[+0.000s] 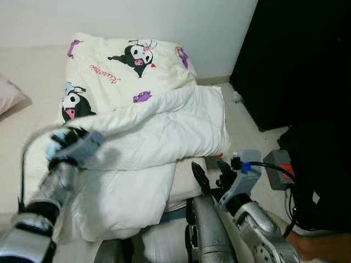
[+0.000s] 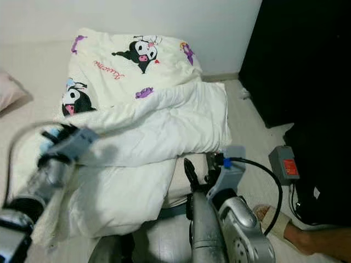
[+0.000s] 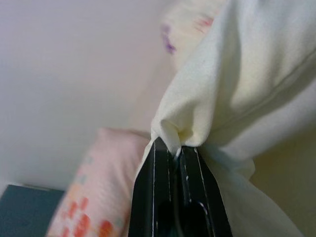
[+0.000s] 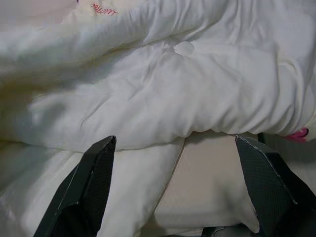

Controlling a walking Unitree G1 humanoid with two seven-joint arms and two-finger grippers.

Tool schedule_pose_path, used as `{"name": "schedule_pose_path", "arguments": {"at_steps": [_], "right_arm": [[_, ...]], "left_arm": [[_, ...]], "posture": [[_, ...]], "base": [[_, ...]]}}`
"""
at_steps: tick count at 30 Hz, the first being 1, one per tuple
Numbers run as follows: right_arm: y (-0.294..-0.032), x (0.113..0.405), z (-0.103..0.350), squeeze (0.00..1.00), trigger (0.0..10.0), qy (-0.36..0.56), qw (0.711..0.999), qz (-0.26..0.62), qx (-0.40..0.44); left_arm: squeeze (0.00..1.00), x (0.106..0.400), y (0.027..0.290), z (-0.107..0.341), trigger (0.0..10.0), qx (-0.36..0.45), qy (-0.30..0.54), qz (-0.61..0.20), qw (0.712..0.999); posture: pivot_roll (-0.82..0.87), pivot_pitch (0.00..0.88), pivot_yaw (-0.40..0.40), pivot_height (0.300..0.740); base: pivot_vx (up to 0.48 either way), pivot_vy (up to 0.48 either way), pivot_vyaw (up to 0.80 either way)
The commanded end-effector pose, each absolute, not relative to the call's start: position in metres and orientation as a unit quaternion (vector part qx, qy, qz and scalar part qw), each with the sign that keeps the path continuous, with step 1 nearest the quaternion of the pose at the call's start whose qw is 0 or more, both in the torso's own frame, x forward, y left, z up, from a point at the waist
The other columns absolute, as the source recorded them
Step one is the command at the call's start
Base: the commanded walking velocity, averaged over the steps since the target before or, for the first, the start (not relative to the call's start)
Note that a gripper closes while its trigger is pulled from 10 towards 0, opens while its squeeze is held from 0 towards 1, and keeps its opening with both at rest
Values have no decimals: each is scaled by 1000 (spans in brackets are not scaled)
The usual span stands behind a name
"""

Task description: Clean up the room

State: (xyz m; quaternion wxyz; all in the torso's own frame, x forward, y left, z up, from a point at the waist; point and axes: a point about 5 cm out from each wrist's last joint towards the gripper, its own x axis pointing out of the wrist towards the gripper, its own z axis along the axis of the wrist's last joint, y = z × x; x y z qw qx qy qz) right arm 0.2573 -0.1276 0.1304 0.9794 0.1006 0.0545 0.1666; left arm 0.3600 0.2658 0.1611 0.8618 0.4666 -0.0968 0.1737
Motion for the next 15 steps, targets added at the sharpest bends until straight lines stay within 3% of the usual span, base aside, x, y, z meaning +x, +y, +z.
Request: {"name": "schedule_pose_path", "arguments": {"at_steps": [1,5,6,7,9,10,11,13,15], "right_arm": [[-125,255,113,0,10000,98,979,163,77],[-123,254,98,0,10000,140,974,163,67],[-120,249,75,0,10000,201,962,170,69],[-109,241,54,0,10000,252,939,199,121],[-109,241,54,0,10000,252,939,199,121],[-96,235,44,0,10000,272,914,232,189],[-96,235,44,0,10000,272,914,232,189],[-78,236,38,0,10000,270,866,256,335],[-73,238,33,0,10000,278,855,248,360]], "left_arm": [[0,356,279,162,0,461,-86,194,862],[0,358,282,169,0,461,-92,199,860],[0,360,284,176,0,459,-98,206,858],[0,361,286,182,0,460,-105,210,857],[0,361,286,182,0,460,-105,210,857],[0,362,286,187,0,460,-110,213,855],[0,362,286,187,0,460,-110,213,855],[0,364,286,191,0,459,-115,213,855],[0,364,286,192,0,459,-116,212,855]], "posture": [[-256,286,38,581],[-256,283,39,581],[-254,277,40,581],[-240,273,42,581],[-240,273,42,581],[-232,271,47,581],[-232,271,47,581],[-214,271,51,581],[-208,272,52,581]], "base": [[0,0,0],[0,0,0],[0,0,0],[0,0,0],[0,0,0],[0,0,0],[0,0,0],[0,0,0],[0,0,0]]}}
